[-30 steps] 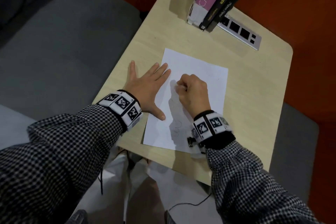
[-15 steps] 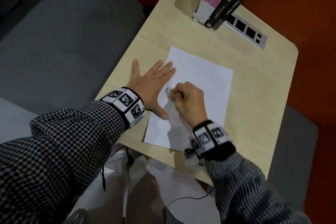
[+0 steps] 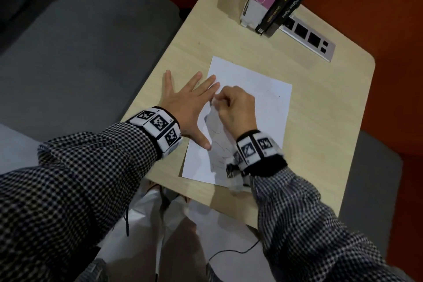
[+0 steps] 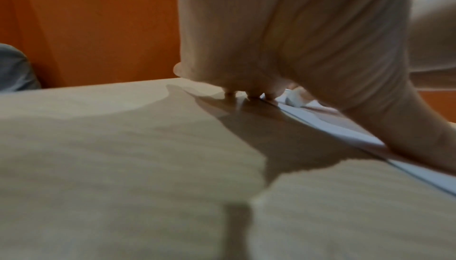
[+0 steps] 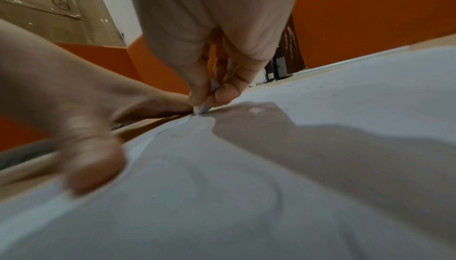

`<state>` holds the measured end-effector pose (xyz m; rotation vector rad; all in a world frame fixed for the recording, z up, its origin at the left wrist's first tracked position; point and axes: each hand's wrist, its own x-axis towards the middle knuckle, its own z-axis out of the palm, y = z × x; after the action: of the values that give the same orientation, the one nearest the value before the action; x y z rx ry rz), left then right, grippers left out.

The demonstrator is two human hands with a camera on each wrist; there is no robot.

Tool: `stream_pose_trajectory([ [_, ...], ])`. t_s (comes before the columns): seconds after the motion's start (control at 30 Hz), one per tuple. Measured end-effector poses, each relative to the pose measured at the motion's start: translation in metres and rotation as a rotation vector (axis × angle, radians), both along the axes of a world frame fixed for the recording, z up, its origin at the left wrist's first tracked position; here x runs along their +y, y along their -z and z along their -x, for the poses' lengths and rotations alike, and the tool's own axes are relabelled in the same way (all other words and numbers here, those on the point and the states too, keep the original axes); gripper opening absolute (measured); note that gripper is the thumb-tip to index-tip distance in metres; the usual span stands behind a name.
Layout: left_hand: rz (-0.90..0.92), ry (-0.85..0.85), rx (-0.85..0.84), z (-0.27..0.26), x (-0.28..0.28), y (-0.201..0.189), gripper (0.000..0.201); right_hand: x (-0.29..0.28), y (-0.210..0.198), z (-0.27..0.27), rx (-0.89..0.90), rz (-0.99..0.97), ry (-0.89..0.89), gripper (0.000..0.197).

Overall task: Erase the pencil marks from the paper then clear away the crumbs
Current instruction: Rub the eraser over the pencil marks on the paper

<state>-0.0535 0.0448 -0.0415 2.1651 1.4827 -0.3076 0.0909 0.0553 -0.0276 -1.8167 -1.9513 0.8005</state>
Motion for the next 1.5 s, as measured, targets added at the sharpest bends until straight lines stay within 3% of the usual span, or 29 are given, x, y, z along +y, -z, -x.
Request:
stream_pose_trajectory([
  [0.13,-0.001,-0.014,-0.015,0.001,-0.001,0.001,0.15,-0.039,-0.006,0.005,0.021,0.027,-0.08,0.014],
  [0.27,-0.012,-0.025,-0.044,0.001,-0.001,0.001,0.15,0.003,0.0,0.007,0.016,0.018,-0.013,0.007],
  [0.43,-0.03,-0.024,-0.025,0.002,-0.001,0.001,0.151,-0.039,-0.003,0.007,0.047,0.018,-0.059,0.013],
  [0.6,-0.019,-0.024,-0.033,0.001,0.0,0.001,0.151,0.002,-0.001,0.01,0.01,0.014,-0.001,0.008],
  [0.73,-0.028,-0.026,-0.028,0.001,-0.001,0.004,0.153,-0.041,-0.002,0.012,0.026,0.029,-0.034,0.01],
  [0.93,-0.002,-0.024,-0.021,0.0,0.001,0.0,0.152,-0.005,-0.001,0.016,-0.008,0.041,0.007,0.011],
  [1.07,-0.007,-0.028,0.005,-0.001,0.0,0.001,0.147,-0.057,-0.005,0.01,-0.007,0.022,-0.035,0.013],
  [1.23,-0.004,-0.018,-0.037,0.0,-0.001,0.002,0.151,-0.005,-0.006,0.011,-0.017,0.068,0.007,0.008],
  [1.4,-0.003,-0.019,-0.006,0.0,-0.001,0.001,0.146,-0.059,-0.008,0.006,-0.023,0.063,-0.059,0.022],
  [1.5,0.006,-0.016,-0.008,0.0,0.0,0.0,0.149,-0.041,-0.01,0.003,-0.005,0.093,-0.031,0.016],
])
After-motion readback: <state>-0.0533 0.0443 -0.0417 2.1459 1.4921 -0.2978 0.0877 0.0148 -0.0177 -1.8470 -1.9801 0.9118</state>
